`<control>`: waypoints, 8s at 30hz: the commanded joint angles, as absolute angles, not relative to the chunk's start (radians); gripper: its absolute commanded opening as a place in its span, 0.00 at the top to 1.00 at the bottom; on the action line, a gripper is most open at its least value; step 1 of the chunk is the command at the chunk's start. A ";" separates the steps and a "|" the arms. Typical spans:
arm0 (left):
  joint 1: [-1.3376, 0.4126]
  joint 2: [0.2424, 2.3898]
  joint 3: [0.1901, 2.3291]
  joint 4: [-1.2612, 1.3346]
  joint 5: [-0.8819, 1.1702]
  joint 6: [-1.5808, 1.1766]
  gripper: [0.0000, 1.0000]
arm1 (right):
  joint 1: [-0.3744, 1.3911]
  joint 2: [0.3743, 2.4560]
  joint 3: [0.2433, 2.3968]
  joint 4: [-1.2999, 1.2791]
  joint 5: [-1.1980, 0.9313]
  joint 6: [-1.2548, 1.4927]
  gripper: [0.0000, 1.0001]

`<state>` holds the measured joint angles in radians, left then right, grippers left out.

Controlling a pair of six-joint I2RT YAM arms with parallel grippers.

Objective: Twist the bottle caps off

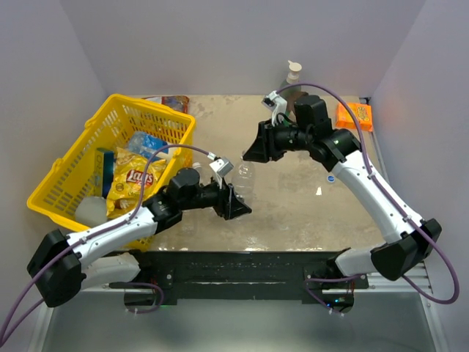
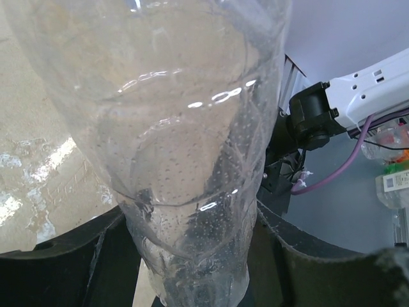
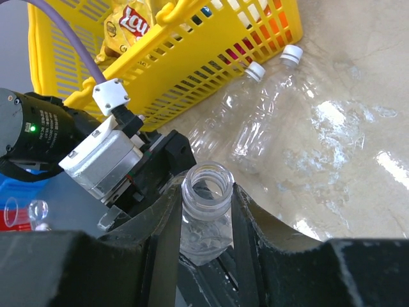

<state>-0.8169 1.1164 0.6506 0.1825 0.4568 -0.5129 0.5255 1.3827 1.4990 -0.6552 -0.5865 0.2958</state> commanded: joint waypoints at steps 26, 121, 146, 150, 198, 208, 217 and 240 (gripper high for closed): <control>-0.676 1.066 0.658 0.080 0.132 -0.626 0.00 | 0.511 0.856 0.882 -0.134 0.692 0.069 1.00; -0.503 0.779 0.982 -0.544 -0.189 -0.578 0.00 | 0.790 2.000 1.476 -0.186 -0.379 0.436 0.25; -0.505 0.764 0.996 -0.451 -0.065 -0.713 0.00 | 0.776 1.607 1.257 -0.134 -0.265 0.362 0.56; -0.505 0.782 0.991 -0.353 -0.005 -0.782 0.00 | 0.776 1.419 1.155 -0.055 -0.285 0.422 0.58; -0.549 0.894 0.758 0.347 0.290 -0.916 0.57 | 0.802 1.233 1.058 0.241 -0.526 0.581 0.39; -0.549 0.856 0.733 0.344 0.301 -0.842 0.71 | 0.804 1.217 1.089 0.128 -0.502 0.571 0.09; -0.549 0.833 0.678 0.229 0.350 -0.637 0.76 | 0.801 1.098 1.166 -0.162 -0.334 0.494 0.07; -0.871 0.923 0.623 0.308 0.107 -0.588 0.76 | 0.802 1.224 1.378 -0.477 -0.184 0.578 0.37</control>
